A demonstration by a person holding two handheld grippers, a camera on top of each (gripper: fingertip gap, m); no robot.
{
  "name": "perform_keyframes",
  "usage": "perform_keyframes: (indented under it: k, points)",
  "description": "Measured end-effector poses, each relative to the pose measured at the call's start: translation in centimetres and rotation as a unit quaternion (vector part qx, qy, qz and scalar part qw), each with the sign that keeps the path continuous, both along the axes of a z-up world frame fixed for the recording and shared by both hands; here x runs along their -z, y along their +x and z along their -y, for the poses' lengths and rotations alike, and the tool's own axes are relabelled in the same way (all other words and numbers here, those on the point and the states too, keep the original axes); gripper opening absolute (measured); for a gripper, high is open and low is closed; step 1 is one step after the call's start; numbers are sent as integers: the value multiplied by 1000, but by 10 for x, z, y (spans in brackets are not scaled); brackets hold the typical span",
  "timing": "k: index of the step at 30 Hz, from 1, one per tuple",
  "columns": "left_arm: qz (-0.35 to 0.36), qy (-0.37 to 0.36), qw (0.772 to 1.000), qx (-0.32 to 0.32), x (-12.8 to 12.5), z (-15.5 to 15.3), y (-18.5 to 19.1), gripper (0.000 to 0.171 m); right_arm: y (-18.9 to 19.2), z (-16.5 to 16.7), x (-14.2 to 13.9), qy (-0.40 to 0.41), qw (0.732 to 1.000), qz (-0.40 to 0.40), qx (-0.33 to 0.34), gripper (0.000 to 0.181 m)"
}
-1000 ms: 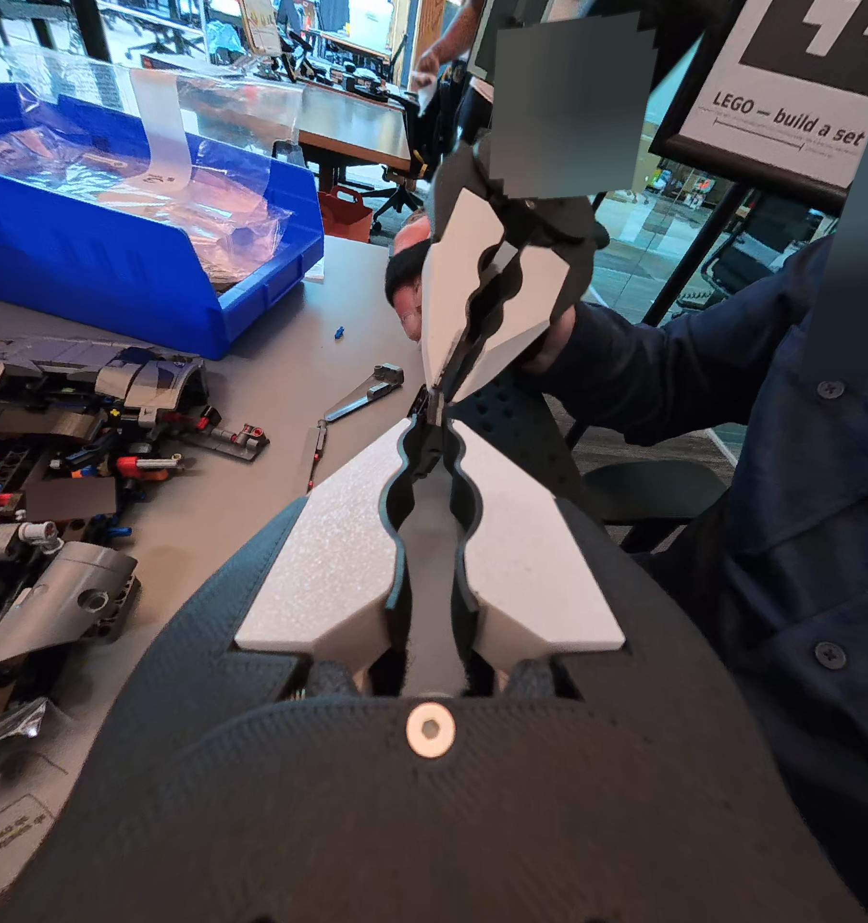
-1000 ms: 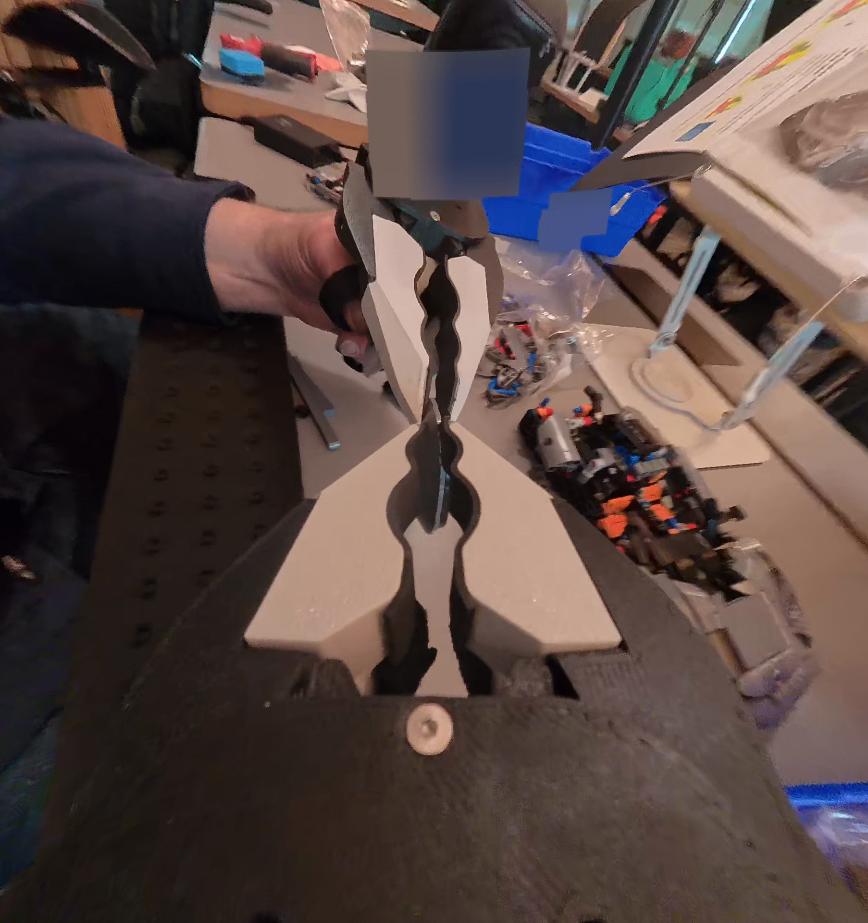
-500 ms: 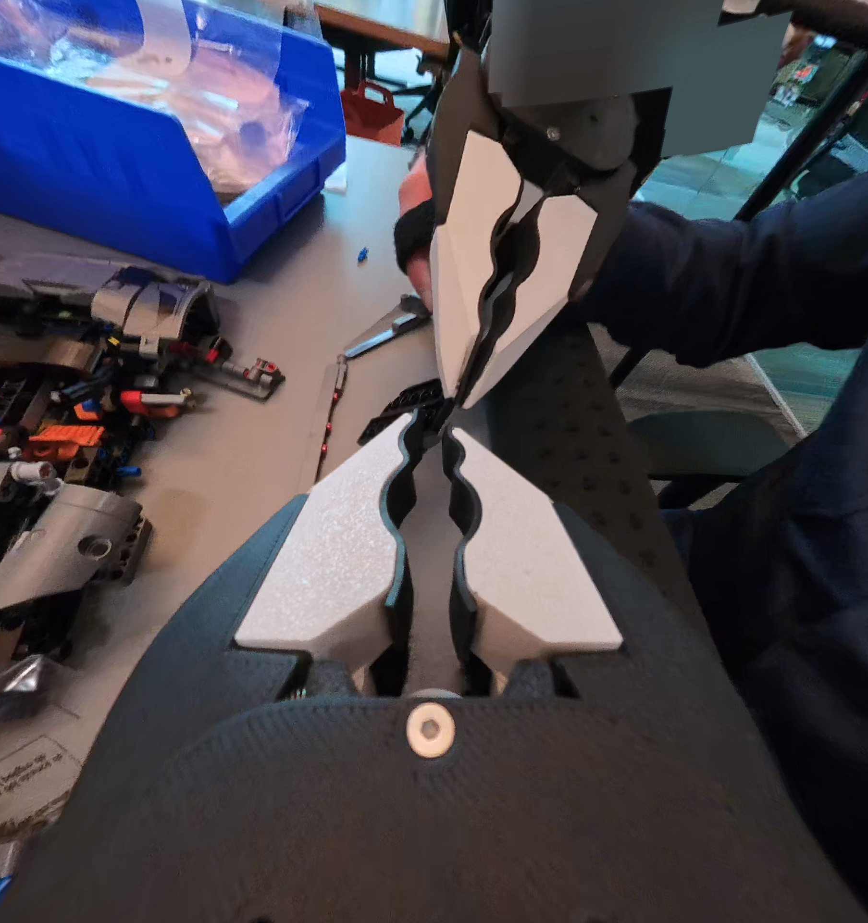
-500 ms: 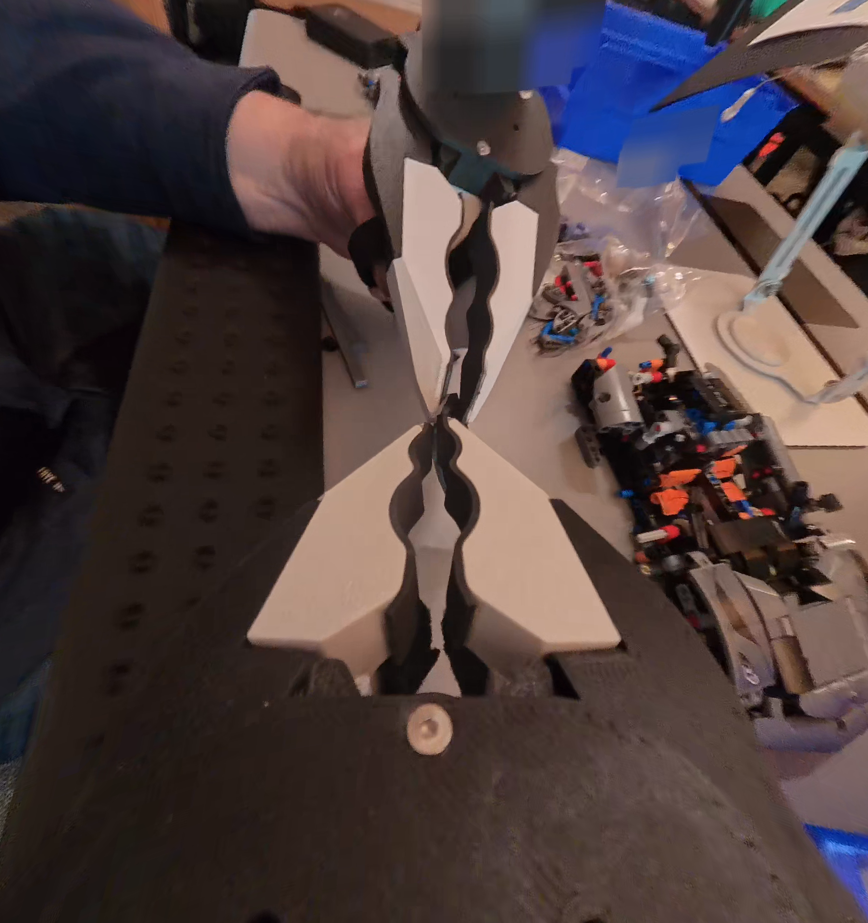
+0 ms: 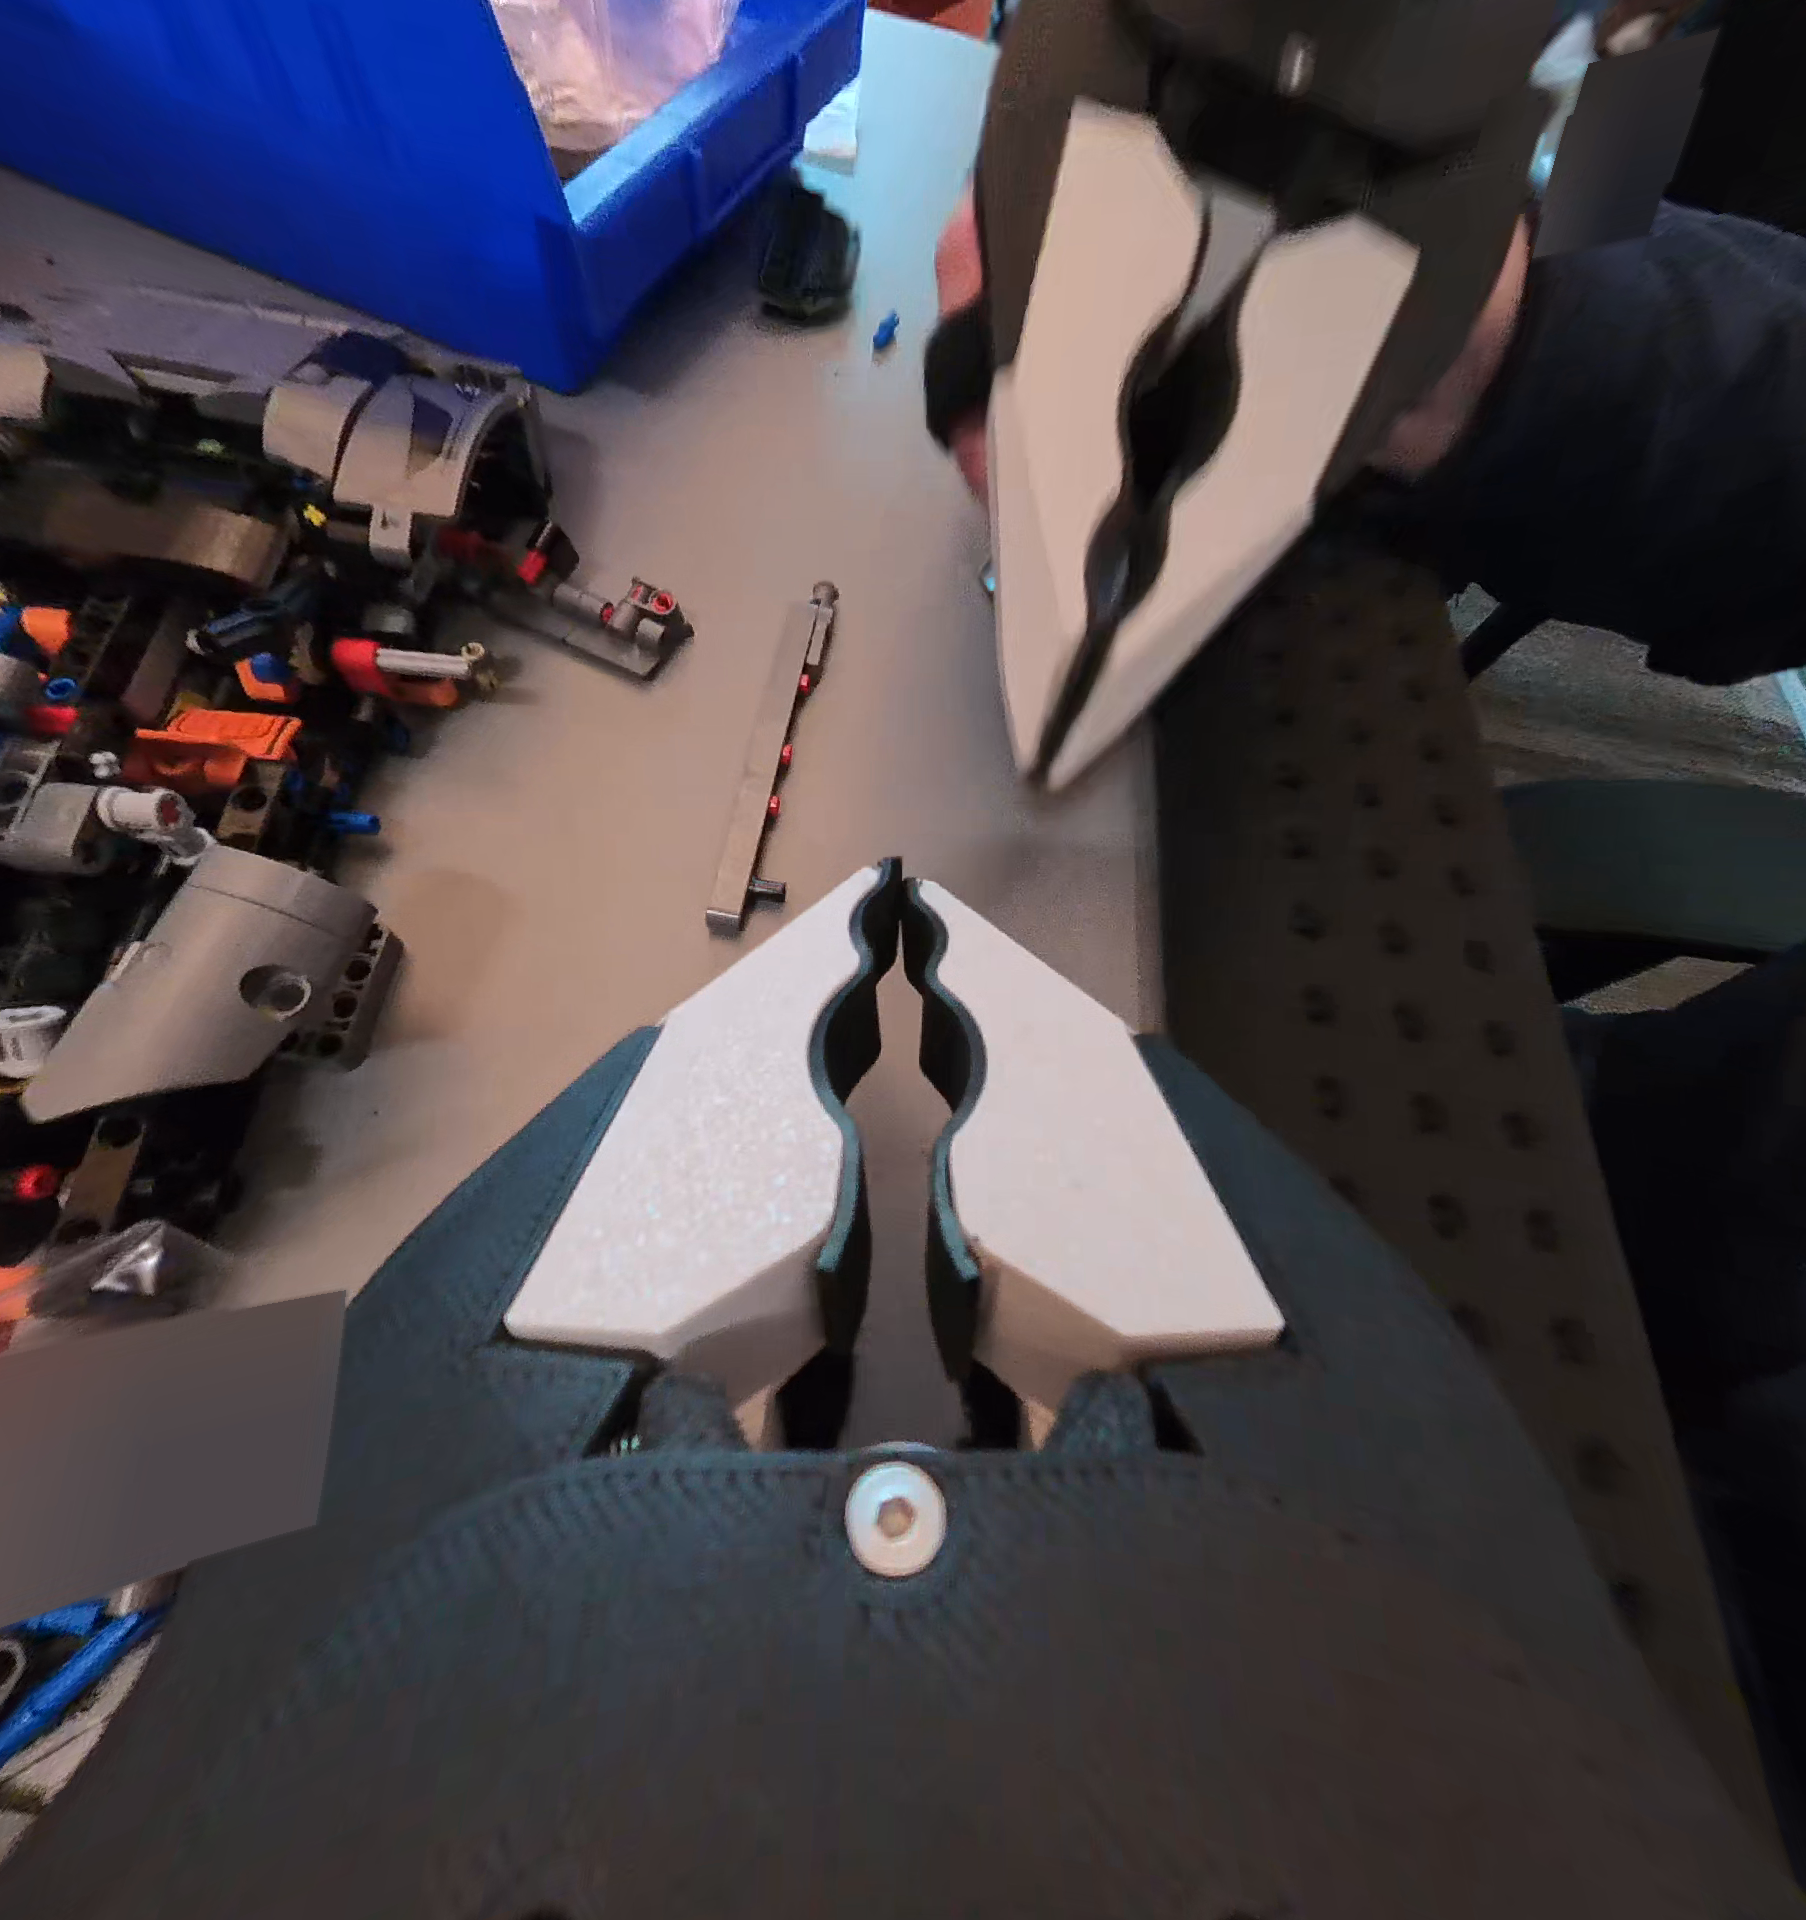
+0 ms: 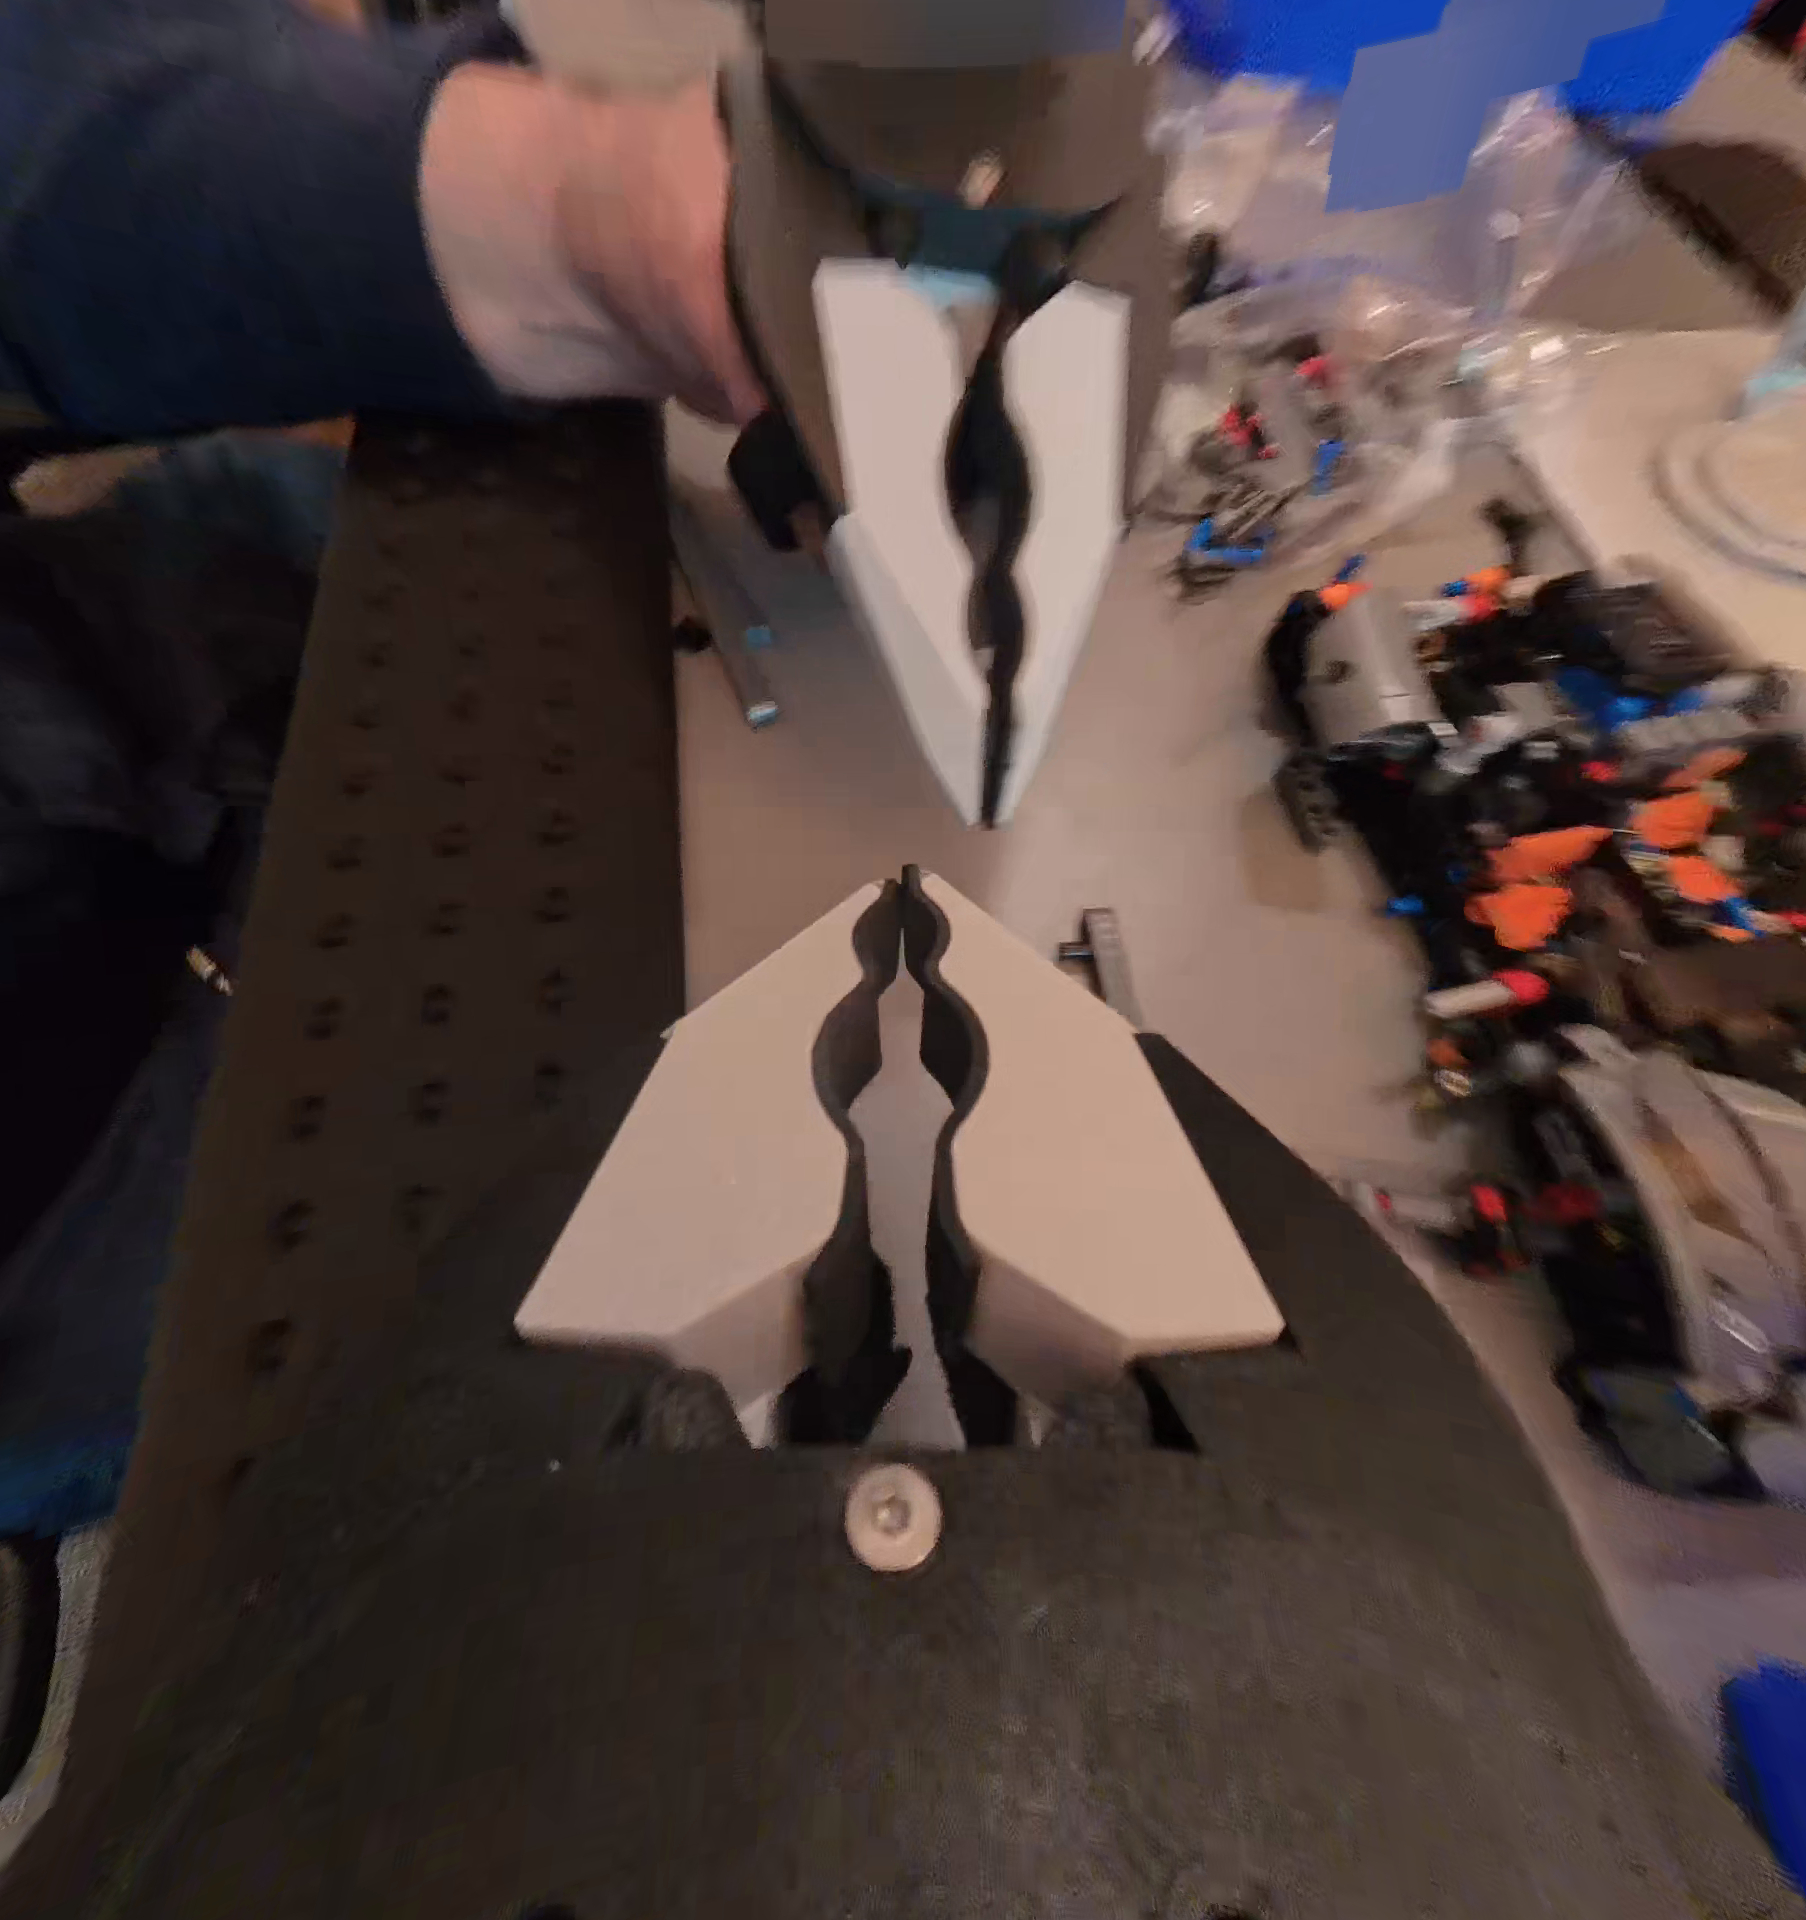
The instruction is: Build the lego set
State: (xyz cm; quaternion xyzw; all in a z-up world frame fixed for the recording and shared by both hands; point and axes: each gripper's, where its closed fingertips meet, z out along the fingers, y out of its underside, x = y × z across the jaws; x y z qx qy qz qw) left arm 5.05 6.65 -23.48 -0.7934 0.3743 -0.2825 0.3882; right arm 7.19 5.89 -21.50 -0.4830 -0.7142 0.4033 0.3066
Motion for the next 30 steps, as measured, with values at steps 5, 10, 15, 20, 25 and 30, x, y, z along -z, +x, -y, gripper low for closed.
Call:
perform_keyframes:
  k: [5, 10, 15, 20, 25, 30]
  points:
    - [0, 3, 1000, -8, 0, -4, 1, 0, 43, -48, -40, 6, 993, -47, 112, 4]
    - [2, 5, 1000, -3, -1, -5, 8, 0, 108, -79, -67, 52, 969, -17, 243, 9]
    - [-10, 12, 1000, 9, 0, -4, 17, 0, 146, -69, -5, 33, 944, 207, 256, 36]
    - [-16, 15, 1000, 16, 2, -1, 20, 0, 163, -60, 62, 13, 898, 356, 258, 32]
    - [-23, 11, 999, 23, 7, 1, 24, 0, 142, -50, 58, -17, 919, 324, 223, 23]
    - [-18, 15, 999, 21, 4, 0, 24, 0, 158, -104, 7, 31, 906, 270, 324, 32]
